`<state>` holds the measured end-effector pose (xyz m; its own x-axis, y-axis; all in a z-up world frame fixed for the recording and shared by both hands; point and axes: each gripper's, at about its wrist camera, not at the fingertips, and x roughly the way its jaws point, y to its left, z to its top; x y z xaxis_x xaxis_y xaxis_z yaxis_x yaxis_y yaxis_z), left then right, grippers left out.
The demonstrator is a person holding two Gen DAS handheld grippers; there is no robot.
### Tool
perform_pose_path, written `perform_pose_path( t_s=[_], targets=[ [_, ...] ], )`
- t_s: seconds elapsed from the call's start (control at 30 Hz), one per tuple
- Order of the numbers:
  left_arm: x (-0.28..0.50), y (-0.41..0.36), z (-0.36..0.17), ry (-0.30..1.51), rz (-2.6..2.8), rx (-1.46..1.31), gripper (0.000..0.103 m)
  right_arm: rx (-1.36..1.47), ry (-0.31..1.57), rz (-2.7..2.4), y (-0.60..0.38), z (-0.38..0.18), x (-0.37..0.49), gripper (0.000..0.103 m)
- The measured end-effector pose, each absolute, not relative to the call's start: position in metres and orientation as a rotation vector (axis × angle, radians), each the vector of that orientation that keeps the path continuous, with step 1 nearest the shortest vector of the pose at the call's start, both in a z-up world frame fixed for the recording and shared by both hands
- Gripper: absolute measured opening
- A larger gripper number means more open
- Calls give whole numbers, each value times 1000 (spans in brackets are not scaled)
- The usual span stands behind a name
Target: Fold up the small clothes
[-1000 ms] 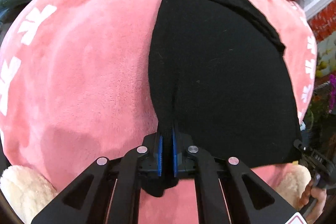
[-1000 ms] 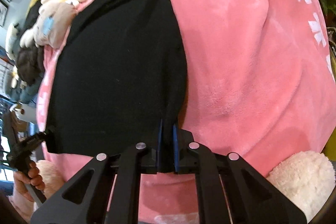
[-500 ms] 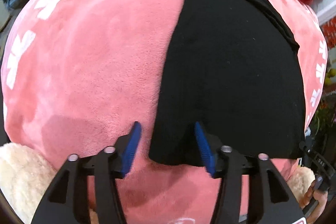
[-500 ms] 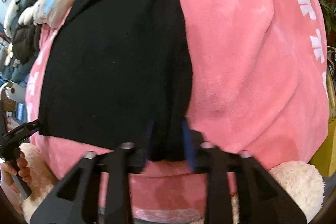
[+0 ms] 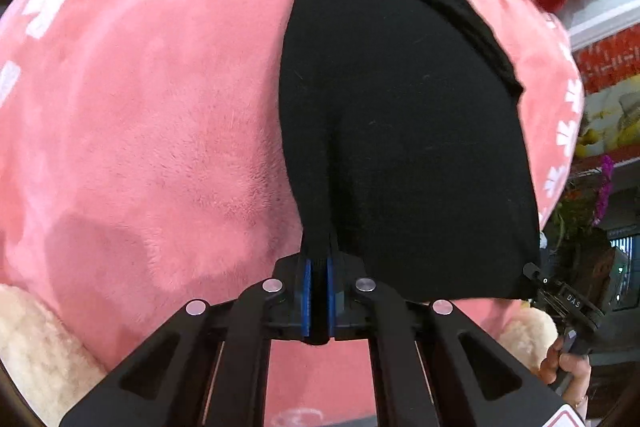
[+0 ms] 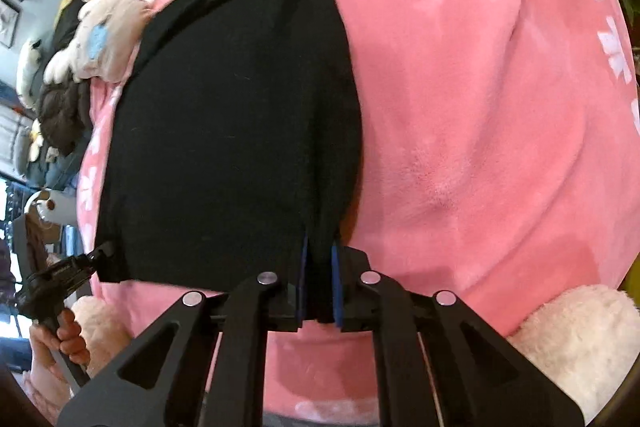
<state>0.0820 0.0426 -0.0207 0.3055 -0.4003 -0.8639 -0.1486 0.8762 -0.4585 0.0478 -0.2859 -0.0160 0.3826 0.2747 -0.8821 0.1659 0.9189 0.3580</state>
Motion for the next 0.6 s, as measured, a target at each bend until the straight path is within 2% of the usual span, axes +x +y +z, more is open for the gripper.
perform_pose_path(
  t_s=[0.23, 0.6],
  targets=[
    [50, 75, 23, 1226, -217, -542, 3, 382, 1139, 116, -296, 26, 17, 8],
    [-24, 69, 33, 1298, -232, -453, 3, 372, 1233, 150, -292, 12, -51, 8]
  ],
)
